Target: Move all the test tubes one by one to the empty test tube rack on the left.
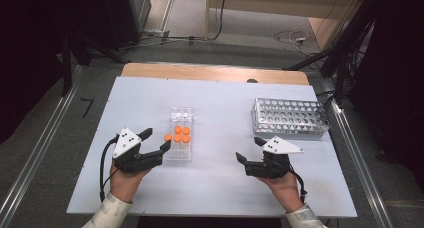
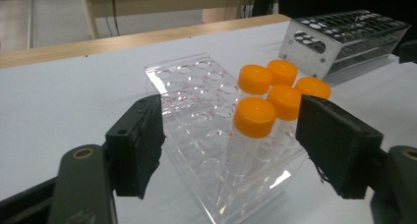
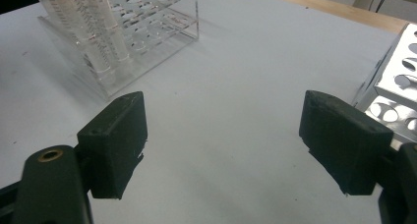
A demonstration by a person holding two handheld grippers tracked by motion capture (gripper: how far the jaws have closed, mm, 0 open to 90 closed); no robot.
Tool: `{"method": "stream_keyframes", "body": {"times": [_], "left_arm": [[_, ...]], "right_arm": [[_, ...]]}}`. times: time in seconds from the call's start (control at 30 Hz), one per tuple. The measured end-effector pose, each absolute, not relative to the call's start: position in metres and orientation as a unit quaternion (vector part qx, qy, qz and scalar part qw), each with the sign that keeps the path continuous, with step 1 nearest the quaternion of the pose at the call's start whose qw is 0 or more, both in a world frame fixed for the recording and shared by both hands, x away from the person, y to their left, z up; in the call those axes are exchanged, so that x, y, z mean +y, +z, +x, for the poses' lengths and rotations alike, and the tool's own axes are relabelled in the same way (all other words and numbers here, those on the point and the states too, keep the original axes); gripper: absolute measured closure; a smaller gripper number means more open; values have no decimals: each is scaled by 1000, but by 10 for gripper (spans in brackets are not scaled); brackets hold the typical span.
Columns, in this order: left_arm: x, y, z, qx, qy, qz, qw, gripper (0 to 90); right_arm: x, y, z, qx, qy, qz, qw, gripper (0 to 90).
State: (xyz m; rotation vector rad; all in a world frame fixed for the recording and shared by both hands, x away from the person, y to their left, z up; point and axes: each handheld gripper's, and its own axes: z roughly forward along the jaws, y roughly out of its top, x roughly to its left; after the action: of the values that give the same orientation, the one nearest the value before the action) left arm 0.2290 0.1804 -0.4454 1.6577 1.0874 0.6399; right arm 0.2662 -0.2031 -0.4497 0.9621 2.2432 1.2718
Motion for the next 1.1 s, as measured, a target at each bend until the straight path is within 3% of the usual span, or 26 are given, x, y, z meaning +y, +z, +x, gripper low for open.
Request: {"method": "stream_keyframes", "body": {"times": [0.17, 1.1], "left_arm": [[188, -451, 230, 471, 266, 675, 501, 178], [210, -462, 222, 495, 281, 658, 493, 180]], "right_arm": [[-205, -450, 267, 798, 453, 347, 196, 169], [-233, -452, 268, 778, 451, 382, 214, 168]]}}
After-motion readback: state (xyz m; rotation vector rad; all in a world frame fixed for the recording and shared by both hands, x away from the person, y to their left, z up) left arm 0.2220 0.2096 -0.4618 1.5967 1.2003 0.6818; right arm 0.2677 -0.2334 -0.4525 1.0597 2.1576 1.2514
